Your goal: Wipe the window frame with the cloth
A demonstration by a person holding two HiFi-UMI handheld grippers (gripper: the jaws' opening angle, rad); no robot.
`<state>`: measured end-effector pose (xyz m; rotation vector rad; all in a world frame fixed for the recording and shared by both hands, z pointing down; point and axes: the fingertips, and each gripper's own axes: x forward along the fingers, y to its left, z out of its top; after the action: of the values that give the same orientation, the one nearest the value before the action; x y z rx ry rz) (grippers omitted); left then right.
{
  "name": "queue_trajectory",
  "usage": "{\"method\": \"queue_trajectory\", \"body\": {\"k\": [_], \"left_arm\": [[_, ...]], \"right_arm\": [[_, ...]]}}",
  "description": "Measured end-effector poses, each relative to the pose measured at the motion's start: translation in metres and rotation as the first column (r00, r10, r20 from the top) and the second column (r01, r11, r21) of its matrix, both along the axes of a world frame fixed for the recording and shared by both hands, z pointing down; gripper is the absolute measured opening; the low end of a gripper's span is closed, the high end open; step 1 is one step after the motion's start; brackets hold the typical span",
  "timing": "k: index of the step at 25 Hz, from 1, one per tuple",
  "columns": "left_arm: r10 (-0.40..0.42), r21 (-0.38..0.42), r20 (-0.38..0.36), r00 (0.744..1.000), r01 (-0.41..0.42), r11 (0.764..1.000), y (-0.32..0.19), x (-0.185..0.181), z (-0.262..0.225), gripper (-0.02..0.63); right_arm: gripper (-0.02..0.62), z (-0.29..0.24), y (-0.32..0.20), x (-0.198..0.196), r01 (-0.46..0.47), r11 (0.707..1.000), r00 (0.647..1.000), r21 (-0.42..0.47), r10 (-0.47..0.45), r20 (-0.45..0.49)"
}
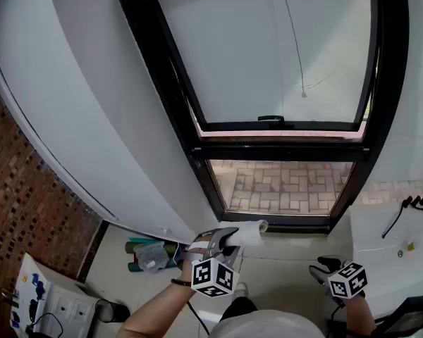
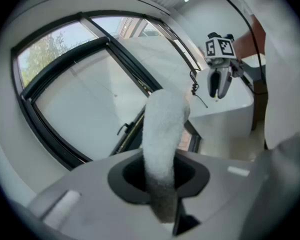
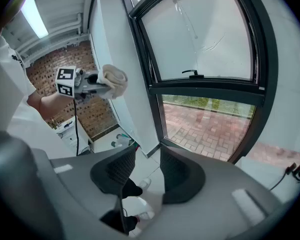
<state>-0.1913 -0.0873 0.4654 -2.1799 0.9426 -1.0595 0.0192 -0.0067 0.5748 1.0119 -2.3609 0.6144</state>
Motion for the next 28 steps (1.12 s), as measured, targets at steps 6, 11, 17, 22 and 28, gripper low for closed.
{"method": "queue_trajectory", "body": {"k": [6,11,17,22,28], "left_arm": [[0.029,0.194,0.07,0.997,-0.043,0.98,-0.096,-0.059,-0.151,0.092],[0.034,0.391,0.105,0.994,-0.073,0.918,-0.175,-0.094,-0.302,0.092],[-0.114,0.608,0.165,0.98,-0.01,0.794,-0.267,-0.133,-0.47,0.092],[-0.273,0.713,0.135,0.952,0.098,0.694,-0.32,-0.179,-0.583,0.092],[-0.334,0.752,0.091,0.938,0.155,0.64,-0.364,-0.199,-0.622,0.092]], "right_arm": [[0.158,-0.017,-0.024,-0.027,0.009,1.0,0.999,-0.015,-0.01,-0.031],[0.166,-0.041,-0.074,-0.047,-0.005,1.0,0.997,-0.001,0.005,-0.082],[0.166,-0.034,-0.118,-0.093,-0.009,1.0,0.998,-0.006,0.008,-0.068],[0.166,-0.029,-0.124,-0.132,0.026,0.999,1.0,-0.027,-0.027,-0.016],[0.166,-0.029,-0.136,-0.09,-0.016,0.999,0.999,-0.034,0.014,-0.05]]}}
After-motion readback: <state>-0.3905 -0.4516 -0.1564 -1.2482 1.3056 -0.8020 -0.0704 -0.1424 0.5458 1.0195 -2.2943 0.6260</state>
